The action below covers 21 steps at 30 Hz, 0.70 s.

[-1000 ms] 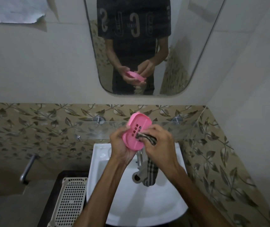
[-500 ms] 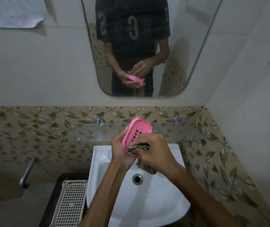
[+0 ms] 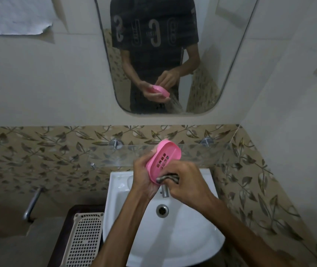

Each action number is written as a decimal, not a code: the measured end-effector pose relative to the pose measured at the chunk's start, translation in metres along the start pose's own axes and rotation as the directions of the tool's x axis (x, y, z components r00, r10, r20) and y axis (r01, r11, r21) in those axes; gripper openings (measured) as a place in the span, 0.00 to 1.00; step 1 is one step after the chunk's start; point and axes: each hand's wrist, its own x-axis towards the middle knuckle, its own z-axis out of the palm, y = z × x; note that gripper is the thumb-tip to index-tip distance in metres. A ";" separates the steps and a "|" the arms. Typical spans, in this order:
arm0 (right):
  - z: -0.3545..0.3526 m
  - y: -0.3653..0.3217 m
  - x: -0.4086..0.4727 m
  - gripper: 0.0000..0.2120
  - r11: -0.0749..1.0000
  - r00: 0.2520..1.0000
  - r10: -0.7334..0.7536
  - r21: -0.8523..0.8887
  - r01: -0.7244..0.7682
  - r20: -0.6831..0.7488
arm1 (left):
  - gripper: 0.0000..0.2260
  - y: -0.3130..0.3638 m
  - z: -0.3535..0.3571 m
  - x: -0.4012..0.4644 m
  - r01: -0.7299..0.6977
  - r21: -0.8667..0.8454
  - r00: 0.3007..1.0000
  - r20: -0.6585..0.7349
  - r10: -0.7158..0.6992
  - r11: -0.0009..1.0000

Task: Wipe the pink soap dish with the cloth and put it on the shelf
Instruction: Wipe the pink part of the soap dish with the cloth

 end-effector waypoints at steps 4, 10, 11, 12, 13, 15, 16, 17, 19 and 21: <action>0.015 -0.002 -0.005 0.11 0.970 0.988 0.092 0.236 -0.062 -0.120 | 0.14 -0.004 -0.001 -0.001 0.021 -0.034 0.999 -0.036 -0.022 0.999; 0.033 -0.017 0.011 0.14 0.980 0.938 0.061 0.198 0.009 -0.341 | 0.18 -0.011 0.003 -0.004 0.030 -0.229 0.999 -0.014 -0.034 0.973; 0.036 -0.018 0.014 0.14 0.986 0.924 0.049 0.166 0.016 -0.380 | 0.18 -0.009 0.003 -0.004 0.022 -0.245 1.000 0.001 -0.022 0.969; 0.037 -0.018 0.017 0.15 0.991 0.905 0.044 0.136 0.015 -0.423 | 0.17 -0.006 0.003 -0.004 0.014 -0.257 1.000 0.010 -0.011 0.966; 0.037 -0.018 0.020 0.15 0.994 0.886 0.045 0.113 0.008 -0.461 | 0.16 -0.005 0.003 -0.005 0.001 -0.262 1.000 0.012 0.002 0.965; 0.035 -0.015 0.029 0.15 0.998 0.854 0.036 0.064 -0.003 -0.519 | 0.15 -0.002 0.002 -0.006 -0.030 -0.242 0.999 0.023 0.036 0.970; 0.033 -0.013 0.034 0.14 1.000 0.842 0.023 0.028 -0.010 -0.539 | 0.15 -0.001 0.002 -0.007 -0.036 -0.216 0.999 0.022 0.042 0.976; 0.030 -0.011 0.039 0.13 1.000 0.834 0.012 -0.008 -0.020 -0.552 | 0.16 -0.001 0.002 -0.009 -0.039 -0.190 0.999 0.012 0.043 0.981; 0.026 -0.008 0.046 0.12 0.997 0.831 0.008 -0.059 -0.049 -0.557 | 0.16 -0.001 0.001 -0.010 -0.048 -0.150 0.999 -0.010 0.047 0.988; 0.024 -0.007 0.047 0.11 0.989 0.837 0.033 -0.102 -0.105 -0.546 | 0.15 0.002 0.003 -0.011 -0.075 -0.115 0.997 -0.028 0.072 0.991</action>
